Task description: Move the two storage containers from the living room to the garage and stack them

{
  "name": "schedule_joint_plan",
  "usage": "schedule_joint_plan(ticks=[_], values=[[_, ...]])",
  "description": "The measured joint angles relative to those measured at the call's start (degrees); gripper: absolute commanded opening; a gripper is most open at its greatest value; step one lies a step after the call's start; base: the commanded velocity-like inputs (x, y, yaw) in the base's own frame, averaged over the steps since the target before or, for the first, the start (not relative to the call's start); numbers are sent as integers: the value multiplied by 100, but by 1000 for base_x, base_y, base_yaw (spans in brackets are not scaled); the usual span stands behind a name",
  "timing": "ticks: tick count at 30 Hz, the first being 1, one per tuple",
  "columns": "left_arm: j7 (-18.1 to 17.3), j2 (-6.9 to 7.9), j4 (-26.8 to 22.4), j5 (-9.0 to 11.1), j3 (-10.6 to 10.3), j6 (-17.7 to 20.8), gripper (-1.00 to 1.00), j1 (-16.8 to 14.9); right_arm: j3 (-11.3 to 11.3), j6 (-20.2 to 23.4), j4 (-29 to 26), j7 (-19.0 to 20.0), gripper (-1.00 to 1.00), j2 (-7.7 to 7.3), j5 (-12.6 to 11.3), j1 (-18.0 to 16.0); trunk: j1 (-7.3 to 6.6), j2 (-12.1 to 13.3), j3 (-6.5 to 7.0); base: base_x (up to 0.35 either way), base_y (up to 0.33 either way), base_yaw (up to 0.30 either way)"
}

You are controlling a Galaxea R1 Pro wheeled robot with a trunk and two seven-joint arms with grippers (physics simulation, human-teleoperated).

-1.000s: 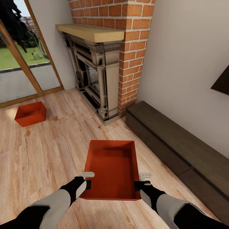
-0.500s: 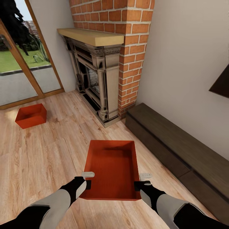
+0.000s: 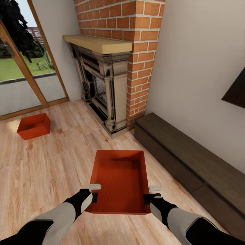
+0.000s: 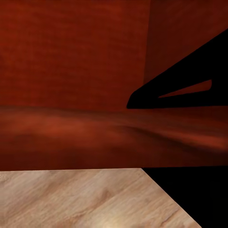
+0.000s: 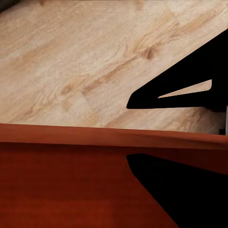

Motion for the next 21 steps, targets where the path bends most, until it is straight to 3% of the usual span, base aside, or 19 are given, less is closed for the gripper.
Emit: schedule_joint_plan(ticks=[21], values=[[1,-1,11,30,-7,-49,-100,1,-22,-2,-16,-3,-100,-6,53,-2,0,0,190,0,0,0]])
